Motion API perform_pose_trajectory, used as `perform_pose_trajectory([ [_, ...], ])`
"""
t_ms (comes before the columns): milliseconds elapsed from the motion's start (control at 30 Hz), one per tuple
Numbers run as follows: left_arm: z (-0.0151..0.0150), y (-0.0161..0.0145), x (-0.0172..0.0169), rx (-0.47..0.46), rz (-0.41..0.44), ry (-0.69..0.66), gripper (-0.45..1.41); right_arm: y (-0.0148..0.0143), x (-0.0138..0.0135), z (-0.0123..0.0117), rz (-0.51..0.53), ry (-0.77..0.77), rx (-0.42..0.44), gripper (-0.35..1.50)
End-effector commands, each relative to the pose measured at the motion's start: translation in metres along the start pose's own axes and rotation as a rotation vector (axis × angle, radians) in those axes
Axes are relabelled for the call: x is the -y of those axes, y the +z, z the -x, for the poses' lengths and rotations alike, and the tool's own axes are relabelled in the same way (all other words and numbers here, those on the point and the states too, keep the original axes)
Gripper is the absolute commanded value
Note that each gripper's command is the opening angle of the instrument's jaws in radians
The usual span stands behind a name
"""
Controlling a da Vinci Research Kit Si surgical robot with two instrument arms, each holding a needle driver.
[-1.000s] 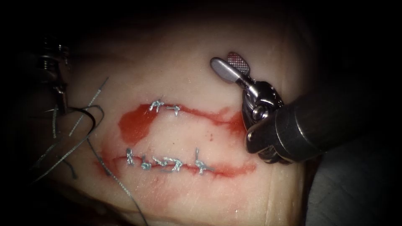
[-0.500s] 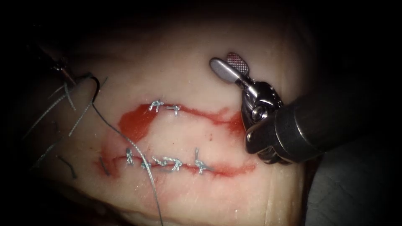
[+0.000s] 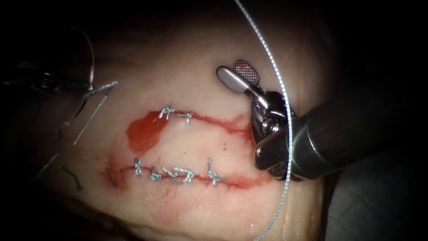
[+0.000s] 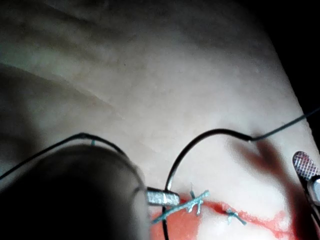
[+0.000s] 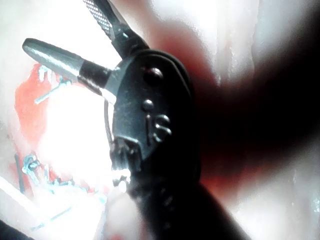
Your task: Wound Closure
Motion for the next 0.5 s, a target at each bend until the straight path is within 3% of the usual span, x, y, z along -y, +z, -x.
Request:
perform_pose_trajectory([
  [33, 0.0005, 0.0003, -0.0004, 0.012, -0.003, 0.037, -0.45, 0.0007, -0.0002, -0.0007, 0.002, 0.002, 0.002, 1.30],
  [100, 0.0007, 0.0000, -0.0004, 0.030, 0.000, 0.181, -0.45, 0.0007, -0.0002, -0.0007, 0.002, 0.002, 0.003, 1.30],
  [133, 0.0007, 0.0000, -0.0004, 0.030, 0.000, 0.181, -0.45, 0.0007, -0.0002, -0.0007, 0.002, 0.002, 0.003, 1.30],
  [167, 0.0011, -0.0005, -0.0005, 0.057, 0.103, 0.488, -0.45, 0.0007, -0.0002, -0.0007, 0.002, 0.001, 0.003, 1.30],
  [200, 0.0013, -0.0008, -0.0005, 0.070, 0.169, 0.558, -0.45, 0.0007, -0.0002, -0.0007, 0.002, 0.001, 0.003, 1.30],
  [233, 0.0016, -0.0012, -0.0005, 0.071, 0.279, 0.711, -0.45, 0.0007, -0.0002, -0.0008, 0.002, 0.001, 0.003, 1.30],
  [267, 0.0022, -0.0016, -0.0004, 0.022, 0.445, 0.861, -0.45, 0.0007, -0.0002, -0.0008, 0.004, 0.001, 0.002, 1.30],
  [300, 0.0026, -0.0019, -0.0004, -0.036, 0.541, 0.967, -0.45, 0.0007, -0.0002, -0.0008, 0.004, 0.001, 0.002, 1.30],
  [367, 0.0029, -0.0022, -0.0004, -0.072, 0.647, 1.058, -0.45, 0.0008, -0.0003, -0.0009, 0.004, 0.001, 0.002, 1.30],
  [433, 0.0031, -0.0024, -0.0005, 0.000, 0.691, 1.328, -0.45, 0.0008, -0.0003, -0.0010, 0.005, 0.000, 0.002, 1.30],
  [500, 0.0032, -0.0023, -0.0006, 0.003, 0.716, 1.525, -0.45, 0.0008, -0.0002, -0.0010, 0.008, 0.005, 0.000, 1.30],
])
